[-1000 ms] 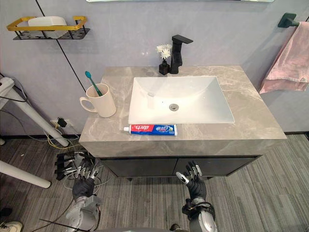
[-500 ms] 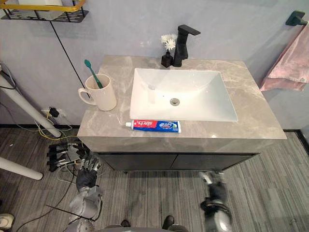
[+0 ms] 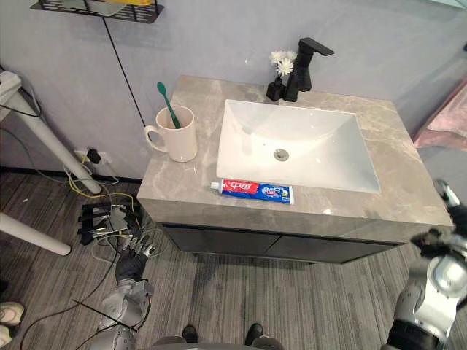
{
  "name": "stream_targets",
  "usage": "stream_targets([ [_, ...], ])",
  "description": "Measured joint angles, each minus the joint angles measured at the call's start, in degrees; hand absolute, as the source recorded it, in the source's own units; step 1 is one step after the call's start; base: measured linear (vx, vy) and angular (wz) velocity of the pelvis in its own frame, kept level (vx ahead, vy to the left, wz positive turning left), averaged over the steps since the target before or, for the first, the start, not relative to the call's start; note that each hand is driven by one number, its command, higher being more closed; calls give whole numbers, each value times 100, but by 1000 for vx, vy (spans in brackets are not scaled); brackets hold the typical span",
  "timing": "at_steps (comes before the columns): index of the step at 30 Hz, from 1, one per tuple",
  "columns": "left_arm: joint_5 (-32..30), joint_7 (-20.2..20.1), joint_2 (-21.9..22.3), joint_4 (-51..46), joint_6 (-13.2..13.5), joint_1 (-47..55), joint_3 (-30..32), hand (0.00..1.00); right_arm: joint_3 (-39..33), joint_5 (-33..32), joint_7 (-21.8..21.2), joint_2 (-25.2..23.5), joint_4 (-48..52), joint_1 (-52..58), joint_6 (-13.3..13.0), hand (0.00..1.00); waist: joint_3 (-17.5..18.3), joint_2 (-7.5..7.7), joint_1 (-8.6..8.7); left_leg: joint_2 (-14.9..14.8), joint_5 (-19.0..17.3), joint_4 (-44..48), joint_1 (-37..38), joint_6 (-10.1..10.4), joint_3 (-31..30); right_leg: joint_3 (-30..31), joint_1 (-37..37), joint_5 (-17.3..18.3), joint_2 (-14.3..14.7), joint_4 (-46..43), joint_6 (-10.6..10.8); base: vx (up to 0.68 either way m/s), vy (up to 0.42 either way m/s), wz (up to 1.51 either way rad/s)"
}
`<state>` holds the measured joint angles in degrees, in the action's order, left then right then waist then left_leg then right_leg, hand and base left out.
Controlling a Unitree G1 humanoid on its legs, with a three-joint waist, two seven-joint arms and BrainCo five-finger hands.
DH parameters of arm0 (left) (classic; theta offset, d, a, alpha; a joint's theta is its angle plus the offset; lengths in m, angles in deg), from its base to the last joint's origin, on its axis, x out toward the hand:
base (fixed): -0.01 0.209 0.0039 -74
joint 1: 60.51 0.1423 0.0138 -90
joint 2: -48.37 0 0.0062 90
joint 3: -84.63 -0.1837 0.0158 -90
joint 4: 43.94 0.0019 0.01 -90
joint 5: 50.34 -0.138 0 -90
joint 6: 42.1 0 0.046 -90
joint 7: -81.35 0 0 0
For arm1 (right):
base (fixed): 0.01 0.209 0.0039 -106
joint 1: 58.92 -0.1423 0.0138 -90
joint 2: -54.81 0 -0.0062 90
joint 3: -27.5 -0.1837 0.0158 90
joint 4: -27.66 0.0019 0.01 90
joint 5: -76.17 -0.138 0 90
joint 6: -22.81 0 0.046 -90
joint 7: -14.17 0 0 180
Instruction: Organize washtable
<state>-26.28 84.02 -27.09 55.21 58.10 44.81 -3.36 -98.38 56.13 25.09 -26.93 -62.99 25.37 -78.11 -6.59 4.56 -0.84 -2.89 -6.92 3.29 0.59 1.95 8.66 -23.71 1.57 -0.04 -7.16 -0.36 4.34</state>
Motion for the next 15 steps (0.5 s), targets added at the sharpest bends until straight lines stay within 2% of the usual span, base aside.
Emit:
stream_targets([
  [3, 5, -36, -1, 0, -2, 87, -34, 0, 641, 37, -223, 539, -5, -447, 0, 0, -7, 12, -24, -5, -1, 91, -88, 0, -103, -82, 3, -1, -2, -3, 2, 29, 8, 19],
  [6, 12, -144, -43, 0, -3, 156, -76, 0, 1581, 36, -671, 1157, -13, -739, 13, 0, -40, 71, -38, -7, -1, 91, -90, 0, -140, -129, 16, -3, -3, -13, 3, 12, 13, 7],
  [8, 11, -217, -106, 4, -8, 210, -169, 0, 2321, 41, -1186, 1774, -9, -814, 16, 0, -70, 126, -88, -12, -1, 91, -92, 0, -160, -137, 20, -41, -4, -17, 65, 7, 28, 4],
  [10, 10, -299, -105, 5, -5, 211, -208, 0, 2695, 35, -1591, 2181, -12, -821, 18, 0, -80, 145, -162, -5, -1, 91, -94, 0, -198, -149, 28, -56, -16, -31, 87, 11, 33, 8],
  [15, 11, -521, -199, 5, 2, 488, -326, 0, 3359, 32, -2316, 2808, -80, -909, 19, 0, -124, 227, -182, 21, -1, 97, -104, 0, -388, -309, 107, -56, -48, -61, 88, 19, 31, 20],
])
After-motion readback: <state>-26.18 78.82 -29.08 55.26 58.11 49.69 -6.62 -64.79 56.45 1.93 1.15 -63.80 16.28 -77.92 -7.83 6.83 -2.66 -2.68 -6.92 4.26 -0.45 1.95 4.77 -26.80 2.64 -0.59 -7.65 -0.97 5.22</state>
